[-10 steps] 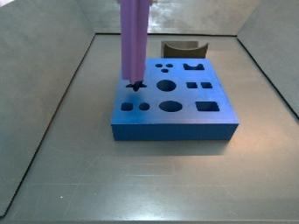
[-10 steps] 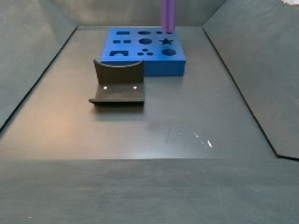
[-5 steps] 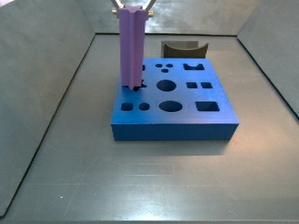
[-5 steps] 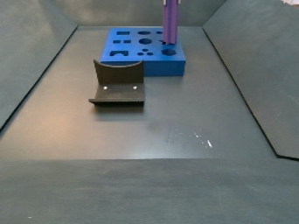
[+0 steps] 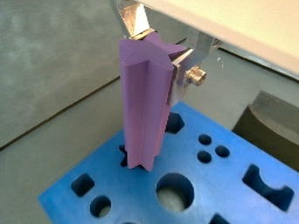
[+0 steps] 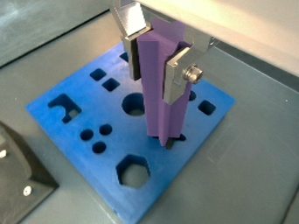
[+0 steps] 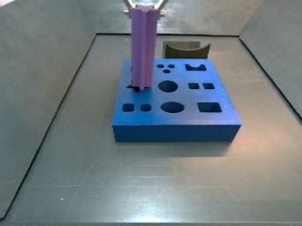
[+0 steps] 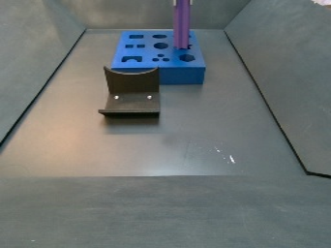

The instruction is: Insert the star object.

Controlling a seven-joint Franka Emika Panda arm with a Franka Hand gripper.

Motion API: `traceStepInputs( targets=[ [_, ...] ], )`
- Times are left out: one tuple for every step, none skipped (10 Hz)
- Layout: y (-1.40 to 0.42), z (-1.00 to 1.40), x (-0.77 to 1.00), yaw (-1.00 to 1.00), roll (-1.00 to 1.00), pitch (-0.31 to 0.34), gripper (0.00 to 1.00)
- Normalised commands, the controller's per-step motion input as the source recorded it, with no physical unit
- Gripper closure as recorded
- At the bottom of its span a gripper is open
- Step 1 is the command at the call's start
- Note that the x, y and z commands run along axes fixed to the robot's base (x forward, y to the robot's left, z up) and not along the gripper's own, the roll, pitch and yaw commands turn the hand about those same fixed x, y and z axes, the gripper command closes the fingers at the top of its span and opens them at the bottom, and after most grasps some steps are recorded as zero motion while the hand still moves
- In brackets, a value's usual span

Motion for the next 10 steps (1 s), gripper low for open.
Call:
traceStepInputs(
  targets=[
    [-0.15, -0.29, 0.0, -0.05, 0.0, -0.05, 1.0],
    [-0.01, -0.25, -0.11, 0.0, 0.0, -0.03, 1.0],
    [0.0, -0.17, -0.19, 0.0, 0.05, 0.0, 1.0],
    [0.1, -0.12, -0.19, 0.0, 0.07, 0.0, 1.0],
    [0.18, -0.09, -0.17, 0.03, 0.0, -0.003, 1.0],
    [0.12, -0.09, -0.22, 0.0, 0.0, -0.029, 1.0],
    [0.0, -0.21, -0.08, 0.01, 0.0, -0.056, 1.0],
    [0.0, -0.46, 0.09, 0.0, 0.0, -0.049, 1.0],
    [-0.05, -0.72, 0.12, 0.0, 0.13, -0.09, 1.0],
    [-0.2, -0.78, 0.01, 0.0, 0.2, -0.144, 1.0]
  ],
)
